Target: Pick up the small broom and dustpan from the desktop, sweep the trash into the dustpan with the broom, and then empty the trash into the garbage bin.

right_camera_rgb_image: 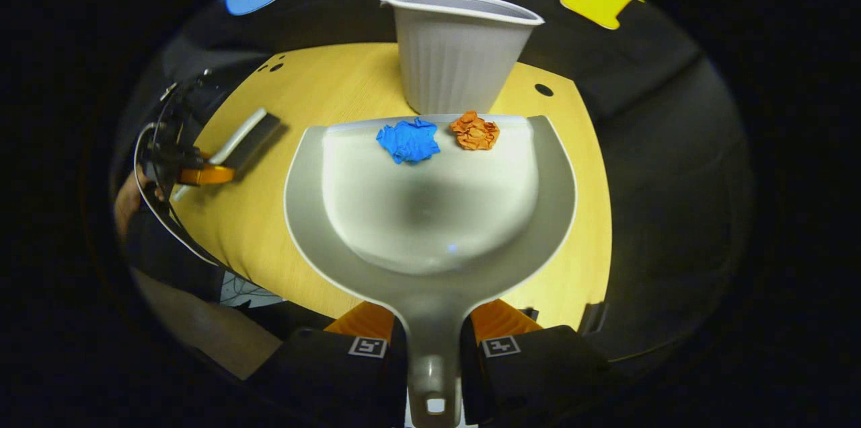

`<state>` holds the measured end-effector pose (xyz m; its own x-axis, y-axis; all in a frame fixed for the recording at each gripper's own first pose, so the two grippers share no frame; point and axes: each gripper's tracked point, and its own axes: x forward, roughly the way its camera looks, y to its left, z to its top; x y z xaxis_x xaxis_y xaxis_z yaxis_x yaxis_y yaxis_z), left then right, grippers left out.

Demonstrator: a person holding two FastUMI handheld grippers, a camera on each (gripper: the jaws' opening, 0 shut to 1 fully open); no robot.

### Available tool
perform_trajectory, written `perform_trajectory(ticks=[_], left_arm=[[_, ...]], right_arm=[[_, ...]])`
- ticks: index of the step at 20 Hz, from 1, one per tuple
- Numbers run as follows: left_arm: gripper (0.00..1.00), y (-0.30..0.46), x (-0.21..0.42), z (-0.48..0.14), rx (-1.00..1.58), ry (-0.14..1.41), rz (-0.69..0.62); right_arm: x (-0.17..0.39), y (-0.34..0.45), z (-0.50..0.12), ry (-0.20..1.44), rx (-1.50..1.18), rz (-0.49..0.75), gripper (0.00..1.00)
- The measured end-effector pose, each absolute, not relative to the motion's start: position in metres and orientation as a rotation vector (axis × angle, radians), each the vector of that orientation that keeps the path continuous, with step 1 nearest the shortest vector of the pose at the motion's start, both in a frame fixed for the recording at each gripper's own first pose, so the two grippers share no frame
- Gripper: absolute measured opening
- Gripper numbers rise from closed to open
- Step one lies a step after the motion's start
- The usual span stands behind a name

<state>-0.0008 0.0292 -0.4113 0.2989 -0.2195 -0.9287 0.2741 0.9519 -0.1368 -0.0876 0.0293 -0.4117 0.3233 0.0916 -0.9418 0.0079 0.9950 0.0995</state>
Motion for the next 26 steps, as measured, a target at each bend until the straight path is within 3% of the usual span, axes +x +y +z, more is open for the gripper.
perform_trajectory(ticks=[1,3,8,9,13,14,17,19,22,24,26], left_arm=[[0.25,0.031,-0.003,-0.412,0.062,1.223,-0.328],[0.25,0.037,-0.011,-0.413,0.055,1.219,-0.331],[0.25,0.034,-0.016,-0.418,0.042,1.224,-0.351],[0.25,0.032,-0.015,-0.418,0.040,1.222,-0.356],[0.25,0.033,-0.014,-0.418,0.041,1.218,-0.365],[0.25,0.033,-0.015,-0.418,0.042,1.218,-0.365],[0.25,0.035,-0.017,-0.419,0.042,1.221,-0.357],[0.25,0.036,-0.019,-0.420,0.036,1.224,-0.348],[0.22,0.038,-0.019,-0.421,0.031,1.224,-0.343],[0.25,0.039,-0.018,-0.421,0.035,1.222,-0.338],[0.25,0.039,-0.017,-0.421,0.036,1.218,-0.331]], right_arm=[[-0.085,0.033,-0.410,1.237,0.104,0.034,0.32],[-0.087,0.040,-0.402,1.218,0.107,-0.004,0.41],[-0.095,0.047,-0.403,1.163,0.040,-0.062,0.31],[-0.095,0.047,-0.405,1.154,0.017,-0.072,0.36],[-0.098,0.054,-0.414,1.145,-0.032,-0.077,0.36],[-0.095,0.048,-0.409,1.155,-0.032,-0.073,0.41],[-0.097,0.037,-0.407,1.209,-0.080,-0.069,0.31],[-0.096,0.035,-0.407,1.252,-0.094,-0.055,0.41],[-0.097,0.032,-0.401,1.327,-0.126,-0.030,0.32],[-0.098,0.022,-0.398,1.389,-0.184,-0.026,0.36],[-0.099,0.017,-0.392,1.429,-0.229,-0.017,0.31]])
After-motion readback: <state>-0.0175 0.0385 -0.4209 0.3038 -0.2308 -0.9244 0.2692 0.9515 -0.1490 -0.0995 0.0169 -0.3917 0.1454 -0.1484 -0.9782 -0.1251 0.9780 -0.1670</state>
